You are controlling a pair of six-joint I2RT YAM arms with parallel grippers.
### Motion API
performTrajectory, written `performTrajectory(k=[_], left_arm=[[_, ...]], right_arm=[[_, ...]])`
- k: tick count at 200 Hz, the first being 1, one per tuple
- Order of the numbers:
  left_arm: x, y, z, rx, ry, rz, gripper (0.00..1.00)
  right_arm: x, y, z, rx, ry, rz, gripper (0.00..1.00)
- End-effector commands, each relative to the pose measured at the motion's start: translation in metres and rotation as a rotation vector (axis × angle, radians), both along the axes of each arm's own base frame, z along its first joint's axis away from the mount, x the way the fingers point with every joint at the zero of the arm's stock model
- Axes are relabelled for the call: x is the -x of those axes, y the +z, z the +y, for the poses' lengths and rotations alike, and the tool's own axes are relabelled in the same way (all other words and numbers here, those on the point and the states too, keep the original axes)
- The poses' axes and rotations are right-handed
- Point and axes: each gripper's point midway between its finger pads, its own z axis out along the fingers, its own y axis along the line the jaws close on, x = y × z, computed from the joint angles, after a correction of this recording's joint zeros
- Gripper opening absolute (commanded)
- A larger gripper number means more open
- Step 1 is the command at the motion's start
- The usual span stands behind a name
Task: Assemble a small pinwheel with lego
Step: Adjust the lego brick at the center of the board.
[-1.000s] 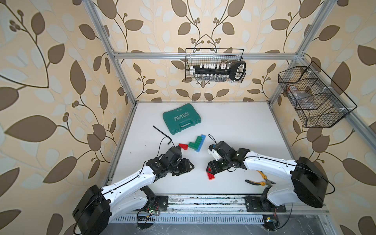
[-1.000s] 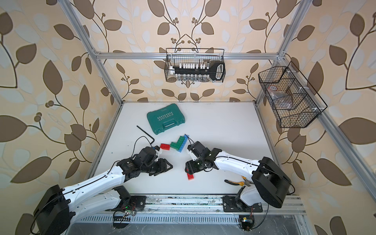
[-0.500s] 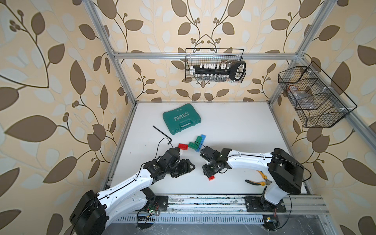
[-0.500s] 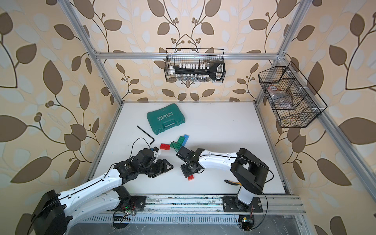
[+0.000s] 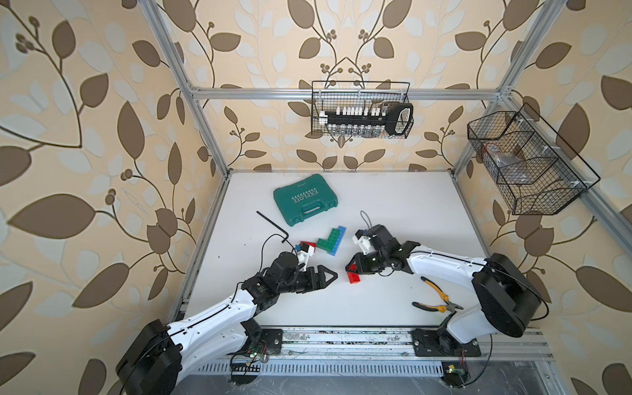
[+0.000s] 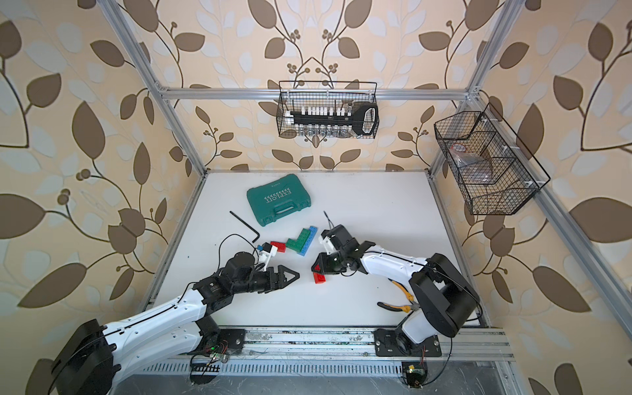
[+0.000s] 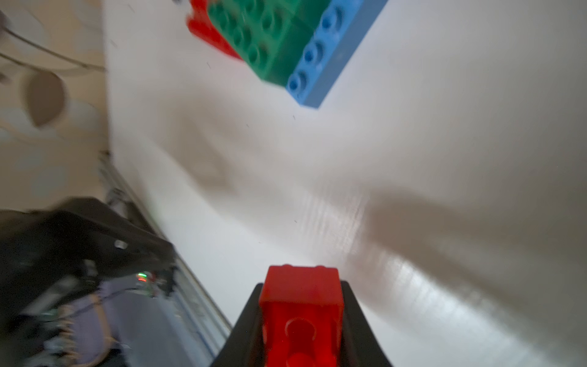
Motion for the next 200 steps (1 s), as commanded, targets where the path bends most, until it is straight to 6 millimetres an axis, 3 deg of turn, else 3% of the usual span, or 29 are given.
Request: performTrajectory(k=[1,30,61,81,105,161,200], left_arm=[[-0.008,0.067,-0.031,0.187,-0.115,-0.264,0.89],[-0.014,0.082,-0.045,0.225,-0.142,-0.319,0.89],[-0.031,0.096,-0.038,0.240,-0.029,-0.387,0.88],[-0.040,0.116,-0.032,0.318,0.053,-0.419,0.87],[-0.037,0.141,-0.035,0.381,0.034,-0.464,0.86],[-0.041,0.145,-0.038,0.439,0.053,-0.408,0.83],[-0.045,0.151,-0.035,0.477,0.091,-0.414,0.76]], right_arm=[[-0.008,0.079,0.030,-0.427,0.044,0.011,0.23],[-0.011,0.117,0.034,-0.555,0.048,0.007,0.23],[-0.012,0.146,0.030,-0.669,0.018,0.014,0.22],[-0.011,0.155,0.029,-0.696,0.011,0.021,0.21],[-0.012,0.160,0.027,-0.701,0.003,0.018,0.20],[-0.014,0.180,0.029,-0.770,-0.006,0.018,0.20],[-0.011,0.182,0.032,-0.784,-0.021,0.020,0.19]])
